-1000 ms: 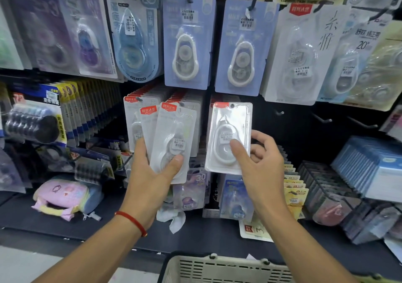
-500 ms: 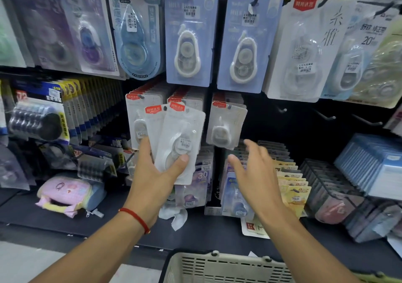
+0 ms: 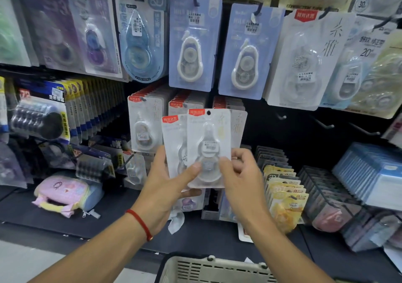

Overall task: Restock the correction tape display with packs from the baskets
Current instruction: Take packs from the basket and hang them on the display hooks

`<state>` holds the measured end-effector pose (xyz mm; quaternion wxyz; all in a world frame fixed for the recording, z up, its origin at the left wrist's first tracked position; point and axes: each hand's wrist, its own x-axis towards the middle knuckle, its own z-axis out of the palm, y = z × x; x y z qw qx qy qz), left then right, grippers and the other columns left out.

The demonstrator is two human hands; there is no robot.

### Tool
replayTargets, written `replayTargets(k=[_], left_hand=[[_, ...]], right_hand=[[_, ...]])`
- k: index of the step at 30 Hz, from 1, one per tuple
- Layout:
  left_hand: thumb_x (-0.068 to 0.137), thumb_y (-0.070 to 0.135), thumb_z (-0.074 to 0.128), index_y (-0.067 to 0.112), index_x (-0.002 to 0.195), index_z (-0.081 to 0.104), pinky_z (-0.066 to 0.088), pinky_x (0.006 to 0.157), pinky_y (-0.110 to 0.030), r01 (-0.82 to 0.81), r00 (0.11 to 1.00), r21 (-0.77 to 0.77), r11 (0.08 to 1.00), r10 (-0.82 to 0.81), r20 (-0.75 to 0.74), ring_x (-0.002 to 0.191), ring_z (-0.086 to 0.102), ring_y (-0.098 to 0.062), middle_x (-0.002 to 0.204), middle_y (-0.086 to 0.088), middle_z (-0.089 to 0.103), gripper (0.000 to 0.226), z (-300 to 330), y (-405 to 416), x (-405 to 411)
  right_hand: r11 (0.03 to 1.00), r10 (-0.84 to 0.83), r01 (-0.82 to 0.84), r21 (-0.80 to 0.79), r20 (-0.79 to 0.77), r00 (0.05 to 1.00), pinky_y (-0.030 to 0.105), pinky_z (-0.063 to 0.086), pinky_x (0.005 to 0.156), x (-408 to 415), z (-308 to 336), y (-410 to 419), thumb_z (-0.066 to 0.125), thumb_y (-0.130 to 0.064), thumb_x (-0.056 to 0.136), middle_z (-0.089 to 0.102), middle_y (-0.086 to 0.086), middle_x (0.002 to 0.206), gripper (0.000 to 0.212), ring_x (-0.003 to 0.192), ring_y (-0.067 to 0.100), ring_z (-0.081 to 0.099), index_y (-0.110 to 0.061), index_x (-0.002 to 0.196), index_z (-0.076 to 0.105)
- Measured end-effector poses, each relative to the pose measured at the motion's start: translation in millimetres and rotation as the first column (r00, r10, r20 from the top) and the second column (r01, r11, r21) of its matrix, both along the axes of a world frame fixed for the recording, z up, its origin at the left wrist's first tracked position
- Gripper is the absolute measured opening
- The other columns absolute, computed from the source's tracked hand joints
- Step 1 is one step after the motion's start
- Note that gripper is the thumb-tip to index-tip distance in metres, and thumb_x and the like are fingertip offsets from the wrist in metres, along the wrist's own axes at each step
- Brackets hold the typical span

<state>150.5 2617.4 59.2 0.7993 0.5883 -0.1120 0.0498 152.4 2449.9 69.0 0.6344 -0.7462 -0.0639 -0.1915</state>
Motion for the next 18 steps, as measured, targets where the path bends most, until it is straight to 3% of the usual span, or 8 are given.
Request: replayTargets(k=[4,6,9,15,18], left_hand=[[0.097,0.004,0.071,0.035,0.13,0.057,0.066,0.07,-0.043,-0.092,0.995,-0.017,0.996,0.092,-0.031,0.103,0.078,-0.029,0.122,0.002,0.076,0.048,-2.2,3.2,5.5],[0.097,0.002,0.07,0.037,0.131,0.058,0.066,0.069,-0.043,-0.13,0.991,-0.011,0.991,0.13,-0.037,0.104,0.078,-0.027,0.121,0.004,0.076,0.05,-3.1,6.7,9.0],[0.097,0.004,0.071,0.038,0.129,0.059,0.065,0.068,-0.042,-0.159,0.987,-0.001,0.987,0.159,-0.03,0.104,0.078,-0.027,0.121,0.004,0.076,0.049,-3.8,11.0,10.8],[0.095,-0.003,0.065,0.035,0.126,0.061,0.065,0.066,-0.04,-0.208,0.978,-0.013,0.978,0.207,-0.031,0.1,0.078,-0.025,0.118,0.003,0.075,0.049,-2.8,13.5,12.9],[0.096,-0.003,0.061,0.037,0.124,0.061,0.064,0.063,-0.038,-0.207,0.978,0.015,0.978,0.207,0.0,0.097,0.078,-0.023,0.114,0.007,0.075,0.049,-2.2,12.9,11.8]], right_hand=[[0.99,-0.08,0.081,0.115,-0.009,0.997,0.031,0.057,0.051,0.2,5.3,-3.5,0.058,-0.029,0.106,0.079,-0.003,0.098,0.01,0.065,0.019,0.075,-0.029,0.114,0.051],[0.986,-0.104,0.108,0.127,-0.038,0.994,0.042,0.059,0.056,-0.2,7.5,-6.4,0.054,-0.031,0.108,0.079,-0.004,0.099,0.007,0.055,0.025,0.071,-0.029,0.114,0.05],[0.986,-0.095,0.103,0.134,-0.06,0.994,0.054,0.061,0.066,-2.5,10.7,-7.9,0.055,-0.03,0.108,0.08,-0.007,0.097,0.008,0.055,0.027,0.072,-0.026,0.115,0.052],[0.975,-0.094,0.092,0.204,0.002,0.996,0.033,0.06,0.054,-5.3,16.0,-6.3,0.06,-0.033,0.107,0.081,-0.006,0.094,0.013,0.054,0.03,0.073,-0.023,0.115,0.057],[0.981,-0.097,0.106,0.164,-0.059,0.993,0.037,0.064,0.059,1.8,13.1,-10.5,0.061,-0.035,0.106,0.081,-0.004,0.098,0.02,0.067,0.026,0.078,-0.02,0.119,0.059]])
